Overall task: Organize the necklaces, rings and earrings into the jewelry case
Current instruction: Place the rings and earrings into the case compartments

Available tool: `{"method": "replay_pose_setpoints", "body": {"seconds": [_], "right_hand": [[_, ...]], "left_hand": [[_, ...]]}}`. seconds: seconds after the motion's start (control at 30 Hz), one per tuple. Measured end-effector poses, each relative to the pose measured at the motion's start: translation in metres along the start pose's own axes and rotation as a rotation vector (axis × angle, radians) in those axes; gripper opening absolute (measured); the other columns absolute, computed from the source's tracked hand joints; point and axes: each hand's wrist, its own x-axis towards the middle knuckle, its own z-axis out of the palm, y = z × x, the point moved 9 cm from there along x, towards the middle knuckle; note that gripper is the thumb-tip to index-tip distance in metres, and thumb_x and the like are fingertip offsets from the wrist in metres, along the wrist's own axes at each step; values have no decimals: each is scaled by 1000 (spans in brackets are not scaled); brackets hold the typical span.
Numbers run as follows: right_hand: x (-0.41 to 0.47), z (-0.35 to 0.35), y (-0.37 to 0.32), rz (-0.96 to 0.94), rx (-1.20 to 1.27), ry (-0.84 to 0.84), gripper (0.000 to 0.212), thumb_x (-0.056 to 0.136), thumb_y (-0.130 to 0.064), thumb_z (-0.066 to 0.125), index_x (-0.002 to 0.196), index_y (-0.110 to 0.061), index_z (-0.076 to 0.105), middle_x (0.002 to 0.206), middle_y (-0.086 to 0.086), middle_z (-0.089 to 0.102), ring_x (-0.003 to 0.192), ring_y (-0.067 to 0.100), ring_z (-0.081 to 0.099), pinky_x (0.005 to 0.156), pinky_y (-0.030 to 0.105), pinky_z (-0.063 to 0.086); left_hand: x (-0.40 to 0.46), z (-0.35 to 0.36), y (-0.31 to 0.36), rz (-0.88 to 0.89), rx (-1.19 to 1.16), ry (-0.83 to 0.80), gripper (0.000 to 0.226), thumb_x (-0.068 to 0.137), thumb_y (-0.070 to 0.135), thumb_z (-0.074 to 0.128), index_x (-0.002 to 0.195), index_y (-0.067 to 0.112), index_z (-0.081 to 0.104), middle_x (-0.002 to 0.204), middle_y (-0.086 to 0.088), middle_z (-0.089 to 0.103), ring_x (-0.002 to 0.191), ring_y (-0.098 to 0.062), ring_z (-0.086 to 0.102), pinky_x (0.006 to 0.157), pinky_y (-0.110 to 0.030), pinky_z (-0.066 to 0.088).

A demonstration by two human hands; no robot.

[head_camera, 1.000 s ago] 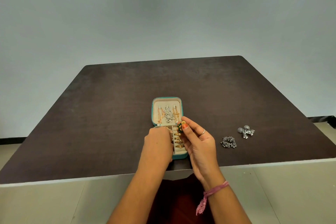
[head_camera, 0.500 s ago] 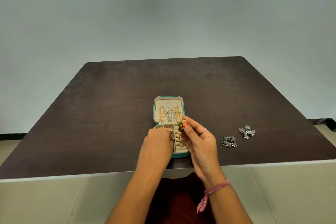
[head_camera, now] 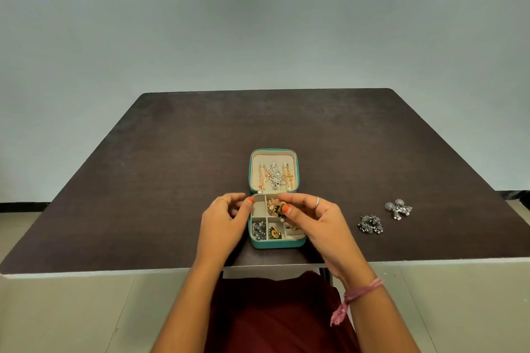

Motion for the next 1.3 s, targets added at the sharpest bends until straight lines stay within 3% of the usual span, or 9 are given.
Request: {"method": "replay_pose_setpoints", "body": {"seconds": [0.13,0.27,0.47,0.57,0.7,0.87,1.0,1.1,1.3], "right_hand": [[2,-2,-4,-21,-257,-36,24,88,-7,63,100,-26,73,100,-7,73,93,5,68,78,21,54],[0,-1,-5,-48,-548,-108,24,89,-13,64,100,-34,70,101,-11,71,93,0,66,83,23,55],[2,16,-13,-198,-848,-238,25,90,-11,61,107,-27,71,100,-15,62,93,0,60,82,13,49],[5,20,-11,-210,-863,-297,26,92,-7,58,109,-22,70,99,-17,61,88,-2,61,82,15,51],[14,23,-14,-247,-941,-338,28,92,-6,56,108,-23,70,102,-11,63,94,-2,59,83,7,44],[23,29,-15,-255,-1016,-434,29,92,-5,57,109,-24,70,100,-16,60,97,0,57,85,7,44],[25,35,-13,-255,-1173,-558,28,94,-10,55,113,-25,68,106,-16,60,96,-5,43,83,-1,31],[27,36,-14,-224,-1191,-625,28,94,-10,55,112,-27,68,111,-11,63,100,0,47,84,1,33],[24,49,-12,-204,-1221,-747,31,94,-4,50,111,-24,68,114,-4,63,106,6,54,90,9,37]], "left_hand": [[-1,4,0,80,83,48,16,90,42,57,98,33,68,86,17,63,87,-7,59,74,-30,50],[-2,5,0,122,124,56,21,93,42,54,105,31,67,92,19,60,92,-2,50,67,-20,38],[-2,6,-1,142,148,61,24,95,41,50,108,29,66,101,13,62,96,-5,50,74,-25,41],[-3,8,0,142,163,56,25,95,41,49,110,28,66,101,13,61,95,-4,49,72,-22,38],[-3,7,0,145,173,52,26,96,41,49,110,28,65,100,14,60,93,-3,47,68,-18,34],[-3,6,-1,143,168,51,25,95,42,48,109,29,66,102,13,62,93,-2,47,68,-18,34],[-2,7,0,147,180,47,27,96,41,48,111,28,66,102,13,61,92,-1,46,64,-14,33],[-2,6,0,148,177,48,27,96,41,49,112,28,66,102,13,61,92,-1,46,67,-18,34],[-2,5,0,158,177,55,27,95,41,49,111,27,66,101,14,61,92,-1,47,64,-9,32]]}}
